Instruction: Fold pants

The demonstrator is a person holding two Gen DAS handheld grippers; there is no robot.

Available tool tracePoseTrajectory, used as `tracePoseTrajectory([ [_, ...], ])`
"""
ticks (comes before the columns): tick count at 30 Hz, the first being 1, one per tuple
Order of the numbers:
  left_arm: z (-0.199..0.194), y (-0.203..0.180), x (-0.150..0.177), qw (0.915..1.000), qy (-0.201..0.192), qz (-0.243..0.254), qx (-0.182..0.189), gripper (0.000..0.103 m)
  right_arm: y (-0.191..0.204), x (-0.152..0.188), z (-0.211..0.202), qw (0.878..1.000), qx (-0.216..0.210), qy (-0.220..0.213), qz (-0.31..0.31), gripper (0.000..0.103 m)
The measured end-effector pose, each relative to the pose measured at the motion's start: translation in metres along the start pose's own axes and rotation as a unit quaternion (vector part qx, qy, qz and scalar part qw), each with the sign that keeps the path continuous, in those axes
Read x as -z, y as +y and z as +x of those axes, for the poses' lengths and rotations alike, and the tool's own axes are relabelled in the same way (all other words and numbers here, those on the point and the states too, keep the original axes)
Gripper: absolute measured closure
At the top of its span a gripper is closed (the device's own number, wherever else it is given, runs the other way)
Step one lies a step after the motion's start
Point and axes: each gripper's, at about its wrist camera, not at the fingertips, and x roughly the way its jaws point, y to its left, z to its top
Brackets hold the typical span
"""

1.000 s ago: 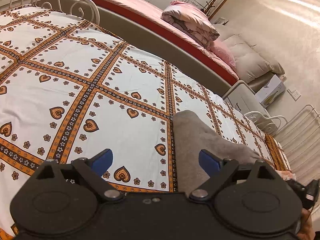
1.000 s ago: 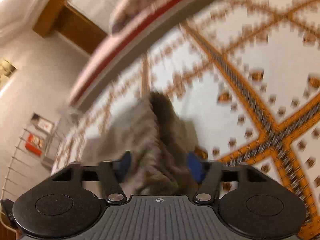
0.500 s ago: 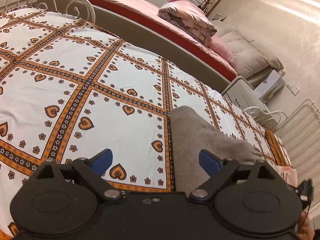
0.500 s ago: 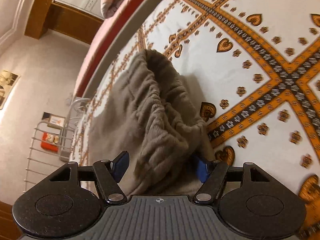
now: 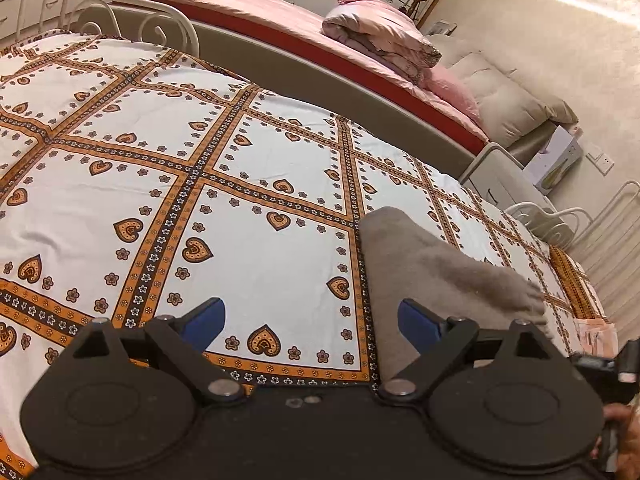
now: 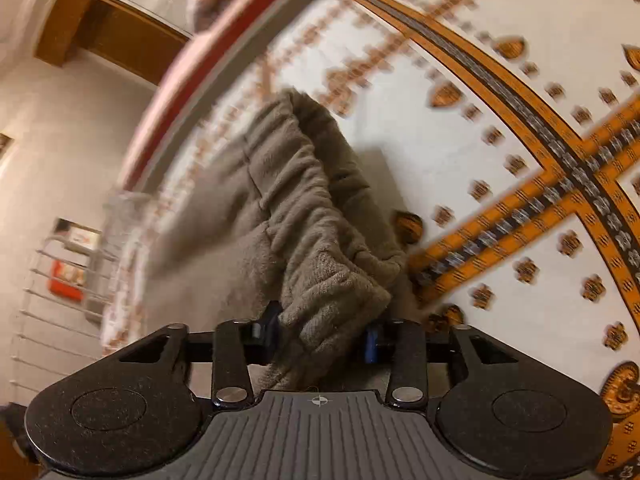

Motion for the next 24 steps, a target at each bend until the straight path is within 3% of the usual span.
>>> tracePoseTrajectory([
  [5,0.003,-0.009,0.004,0.9985,0.004,0.043,-0.032,0.017,0.015,0.008,-0.020,0.997,0.043,-0.038,-0.055,0.052],
  [9,0.007,-0.018,0.005,0.9973,0.004,0.063,-0.039,0.017,0.040,0.022,-0.031,0.982,0.084,-0.075,-0.150,0.045],
  [12,0.013,-0.027,0.008,0.9960,0.011,0.079,-0.041,0.017,0.052,0.025,-0.041,0.969,0.116,-0.104,-0.189,0.040],
  [14,0.017,-0.035,0.010,0.9947,0.015,0.093,-0.041,0.016,0.052,0.025,-0.054,0.964,0.118,-0.138,-0.195,0.040],
  [18,0.028,-0.059,0.018,0.9906,0.031,0.132,-0.021,0.016,0.066,0.029,-0.067,0.945,0.066,-0.190,-0.257,0.040],
  [21,0.042,-0.079,0.028,0.9851,0.056,0.162,-0.008,0.015,0.078,0.038,-0.047,0.933,0.068,-0.157,-0.317,0.040],
  [23,0.061,-0.088,0.040,0.9775,0.097,0.187,-0.010,0.011,0.079,0.043,-0.020,0.923,0.119,-0.107,-0.351,0.040],
  [24,0.073,-0.090,0.047,0.9733,0.116,0.196,-0.028,0.008,0.074,0.043,-0.003,0.917,0.164,-0.072,-0.357,0.038],
])
